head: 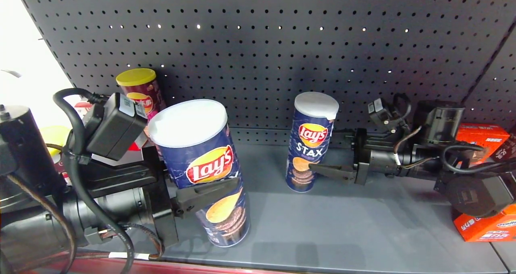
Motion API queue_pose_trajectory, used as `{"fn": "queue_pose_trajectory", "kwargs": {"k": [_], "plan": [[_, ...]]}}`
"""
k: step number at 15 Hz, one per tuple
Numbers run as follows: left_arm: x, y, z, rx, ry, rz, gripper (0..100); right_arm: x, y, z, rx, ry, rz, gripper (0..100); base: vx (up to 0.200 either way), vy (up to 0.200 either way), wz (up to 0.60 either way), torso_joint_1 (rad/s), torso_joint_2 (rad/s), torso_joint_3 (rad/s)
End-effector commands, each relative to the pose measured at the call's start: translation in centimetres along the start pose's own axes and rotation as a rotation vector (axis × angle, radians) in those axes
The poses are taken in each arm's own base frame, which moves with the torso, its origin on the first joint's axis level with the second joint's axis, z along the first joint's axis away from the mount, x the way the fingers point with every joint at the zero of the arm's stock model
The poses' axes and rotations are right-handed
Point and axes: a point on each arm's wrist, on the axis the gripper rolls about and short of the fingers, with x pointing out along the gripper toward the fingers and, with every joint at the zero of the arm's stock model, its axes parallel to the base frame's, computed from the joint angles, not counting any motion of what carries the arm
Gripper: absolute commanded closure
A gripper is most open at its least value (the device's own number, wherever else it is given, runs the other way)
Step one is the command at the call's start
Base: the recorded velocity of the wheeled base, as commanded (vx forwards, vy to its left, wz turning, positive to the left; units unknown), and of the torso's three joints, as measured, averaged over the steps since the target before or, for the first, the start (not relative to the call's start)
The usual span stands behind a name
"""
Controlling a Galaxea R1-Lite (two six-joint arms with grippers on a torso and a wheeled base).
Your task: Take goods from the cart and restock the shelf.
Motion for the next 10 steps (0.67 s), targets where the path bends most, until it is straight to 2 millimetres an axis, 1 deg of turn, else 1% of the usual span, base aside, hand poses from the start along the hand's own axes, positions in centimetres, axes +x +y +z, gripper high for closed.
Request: {"fn": "queue_pose_trajectory", "kwargs": {"k": [1,6,8,10], "plan": [[0.2,0.1,0.1,0.001,-0.003,0.002,100,1.1,-0.3,-0.7,0.009,0.006,0.017,0,0.000,0.000,0.00,0.000,0.00,0.000],[0.2,0.1,0.1,-0.006,-0.001,0.003,100,2.0,-0.6,-1.9,0.017,0.018,0.054,0,0.000,0.000,0.00,0.000,0.00,0.000],[0.2,0.1,0.1,-0.007,-0.001,0.002,100,2.3,-0.8,-1.7,0.009,0.006,0.072,0,0.000,0.000,0.00,0.000,0.00,0.000],[0.2,0.1,0.0,-0.006,0.000,0.001,100,2.8,-0.9,-2.1,0.014,0.009,0.084,0,0.000,0.000,0.00,0.000,0.00,0.000]]}}
